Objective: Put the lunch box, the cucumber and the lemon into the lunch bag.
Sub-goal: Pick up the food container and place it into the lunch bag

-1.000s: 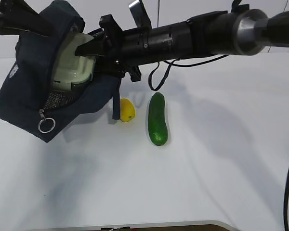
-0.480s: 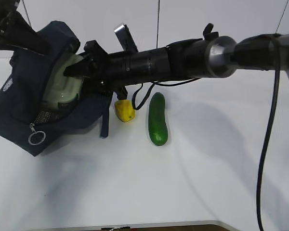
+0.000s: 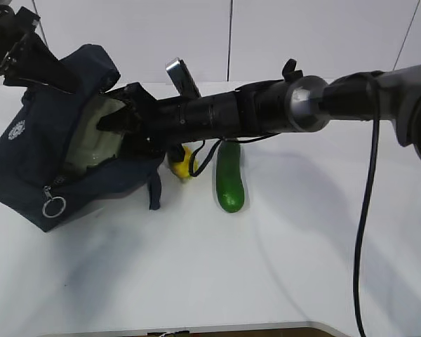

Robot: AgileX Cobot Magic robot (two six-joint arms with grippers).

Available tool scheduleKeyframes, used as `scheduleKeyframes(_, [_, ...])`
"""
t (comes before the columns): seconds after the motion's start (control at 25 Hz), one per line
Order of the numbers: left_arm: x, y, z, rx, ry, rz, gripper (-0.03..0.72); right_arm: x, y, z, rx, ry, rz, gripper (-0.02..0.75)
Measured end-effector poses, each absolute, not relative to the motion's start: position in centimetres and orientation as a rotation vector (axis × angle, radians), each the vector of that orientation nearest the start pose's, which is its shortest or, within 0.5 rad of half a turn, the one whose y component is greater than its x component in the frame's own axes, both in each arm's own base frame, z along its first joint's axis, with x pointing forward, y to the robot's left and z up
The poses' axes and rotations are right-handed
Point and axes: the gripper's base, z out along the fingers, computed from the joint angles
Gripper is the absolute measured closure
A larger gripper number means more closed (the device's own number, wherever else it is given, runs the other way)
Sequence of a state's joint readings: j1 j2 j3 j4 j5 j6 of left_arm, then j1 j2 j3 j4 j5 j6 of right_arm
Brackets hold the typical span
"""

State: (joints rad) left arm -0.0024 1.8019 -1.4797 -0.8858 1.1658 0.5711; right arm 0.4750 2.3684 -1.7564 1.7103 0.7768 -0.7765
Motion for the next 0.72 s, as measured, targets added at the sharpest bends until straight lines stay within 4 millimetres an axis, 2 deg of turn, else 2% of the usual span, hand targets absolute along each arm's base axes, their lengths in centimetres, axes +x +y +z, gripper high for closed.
scheduleKeyframes(0.12, [37.36, -6.57, 29.22, 0.353, 2.537, -1.038, 0.701, 43.22, 29.31, 15.35, -0.003, 2.273, 1.627, 0.377])
scheduleKeyframes(0.56, [37.41, -6.56, 29.19, 0.35, 2.536, -1.035, 0.701, 43.25, 29.31, 15.36, 0.003, 2.271, 1.628, 0.356])
scheduleKeyframes(0.72, [37.43, -6.56, 29.14, 0.349, 2.537, -1.036, 0.702, 43.22, 29.32, 15.38, 0.009, 2.273, 1.635, 0.32])
